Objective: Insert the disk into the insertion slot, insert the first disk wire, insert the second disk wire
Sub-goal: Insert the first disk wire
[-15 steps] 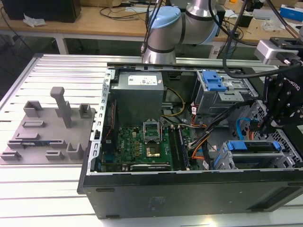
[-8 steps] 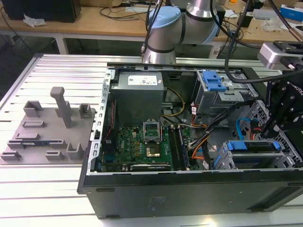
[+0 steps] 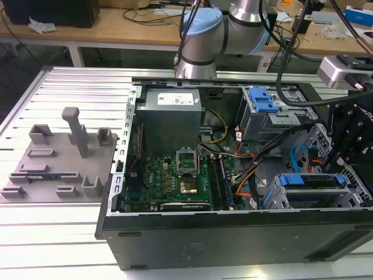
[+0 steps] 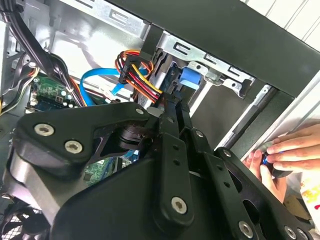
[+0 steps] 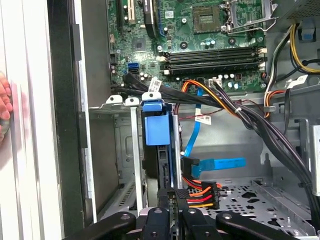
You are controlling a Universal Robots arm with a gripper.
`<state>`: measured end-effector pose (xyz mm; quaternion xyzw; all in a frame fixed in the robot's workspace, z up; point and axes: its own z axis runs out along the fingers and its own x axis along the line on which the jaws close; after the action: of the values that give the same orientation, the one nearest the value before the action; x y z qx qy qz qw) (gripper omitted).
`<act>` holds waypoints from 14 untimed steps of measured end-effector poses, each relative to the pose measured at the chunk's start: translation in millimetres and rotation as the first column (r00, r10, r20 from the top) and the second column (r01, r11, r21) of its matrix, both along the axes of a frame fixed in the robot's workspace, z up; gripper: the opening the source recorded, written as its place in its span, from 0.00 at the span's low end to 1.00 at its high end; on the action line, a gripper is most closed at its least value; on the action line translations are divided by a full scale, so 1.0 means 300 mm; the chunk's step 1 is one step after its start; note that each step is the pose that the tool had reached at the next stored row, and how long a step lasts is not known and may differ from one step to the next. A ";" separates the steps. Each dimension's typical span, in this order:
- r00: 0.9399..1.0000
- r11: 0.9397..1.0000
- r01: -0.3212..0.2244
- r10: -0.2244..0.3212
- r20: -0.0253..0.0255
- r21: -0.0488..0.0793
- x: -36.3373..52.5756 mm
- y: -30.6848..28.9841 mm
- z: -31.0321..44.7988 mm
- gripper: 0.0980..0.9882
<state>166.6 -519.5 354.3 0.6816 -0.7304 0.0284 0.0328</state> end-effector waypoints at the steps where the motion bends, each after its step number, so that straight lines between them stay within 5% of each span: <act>1: 1.000 1.000 0.000 0.000 0.000 0.000 0.000 -0.005 -0.002 0.07; 14: 1.000 1.000 0.023 -0.023 0.000 -0.012 0.000 0.014 -0.009 0.07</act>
<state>166.6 -515.3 351.6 0.6731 -0.7379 0.0325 0.0373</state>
